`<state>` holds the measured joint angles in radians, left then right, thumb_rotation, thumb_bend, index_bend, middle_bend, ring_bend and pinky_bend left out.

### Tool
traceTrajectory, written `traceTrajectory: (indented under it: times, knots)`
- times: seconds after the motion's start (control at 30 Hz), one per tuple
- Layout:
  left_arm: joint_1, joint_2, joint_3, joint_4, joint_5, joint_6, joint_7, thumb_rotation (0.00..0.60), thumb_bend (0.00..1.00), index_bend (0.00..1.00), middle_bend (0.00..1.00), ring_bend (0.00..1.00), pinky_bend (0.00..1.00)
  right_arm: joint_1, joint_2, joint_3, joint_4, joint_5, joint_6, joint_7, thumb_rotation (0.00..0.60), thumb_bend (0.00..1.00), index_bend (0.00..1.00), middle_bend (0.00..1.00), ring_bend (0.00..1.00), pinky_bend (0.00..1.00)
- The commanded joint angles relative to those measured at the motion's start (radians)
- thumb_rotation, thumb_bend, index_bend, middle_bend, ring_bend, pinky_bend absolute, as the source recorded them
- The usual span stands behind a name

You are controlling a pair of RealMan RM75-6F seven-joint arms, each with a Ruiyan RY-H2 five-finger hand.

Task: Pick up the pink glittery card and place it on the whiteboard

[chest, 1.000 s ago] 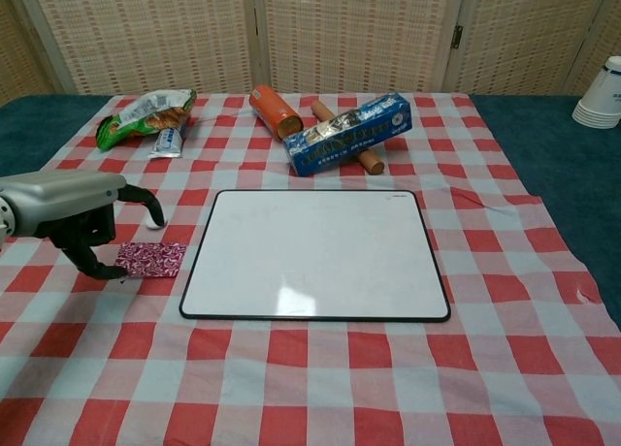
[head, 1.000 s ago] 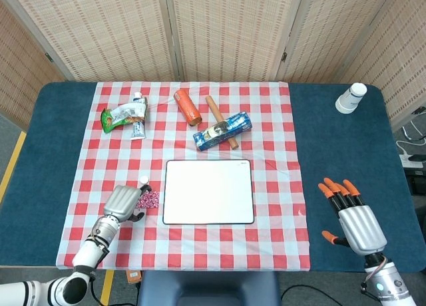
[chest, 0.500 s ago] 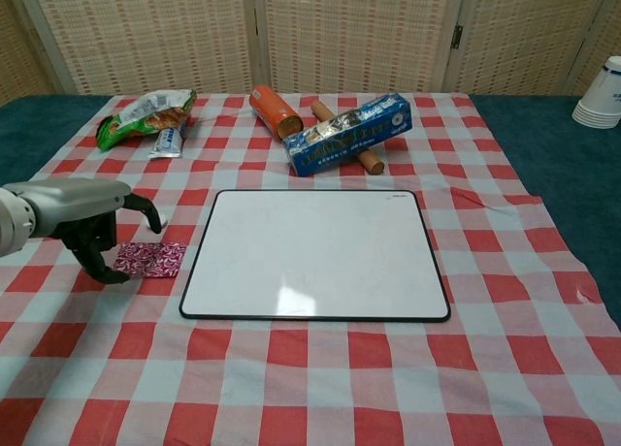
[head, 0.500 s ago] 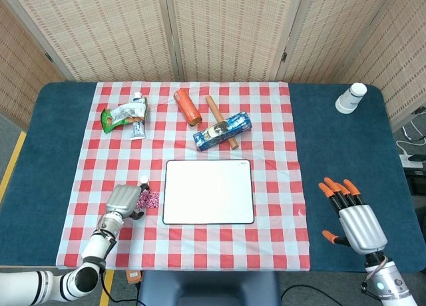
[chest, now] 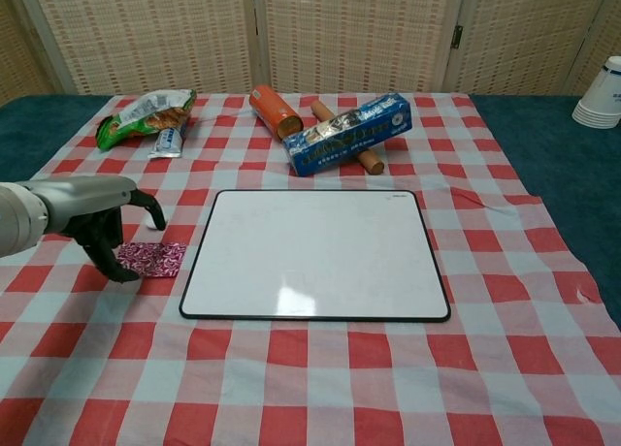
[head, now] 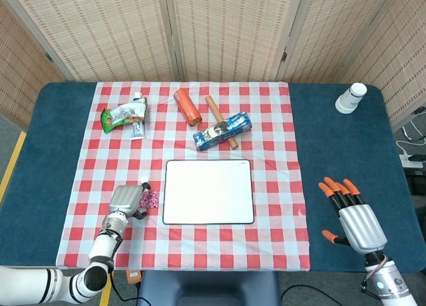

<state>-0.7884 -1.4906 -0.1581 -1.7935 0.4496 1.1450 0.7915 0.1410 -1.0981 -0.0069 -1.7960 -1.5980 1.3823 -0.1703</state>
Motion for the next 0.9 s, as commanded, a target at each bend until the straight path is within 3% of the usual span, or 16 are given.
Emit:
traceTrajectory:
  times: [0.03,0.47,0.9]
  knots:
    - [-0.004,-0.012,-0.001,0.012,0.006,0.01,-0.009,0.6,0.23,0.26,0.98,1.0,0.98,0.001,0.001,0.0,0.0,0.0,-0.001,0.002,0.6,0.05,0.0,0.01,0.0,0.0]
    - [-0.019,-0.06,0.012,0.077,-0.008,0.015,-0.018,0.6,0.23,0.26,0.98,1.0,0.98,0.01,-0.002,0.007,-0.002,0.026,-0.021,-0.009,0.6,0.05,0.0,0.01,0.0,0.0]
    - [-0.001,-0.089,0.019,0.125,0.047,0.044,-0.05,0.6,0.23,0.3,1.0,1.0,0.99,0.013,-0.006,0.007,-0.002,0.032,-0.025,-0.018,0.6,0.05,0.0,0.01,0.0,0.0]
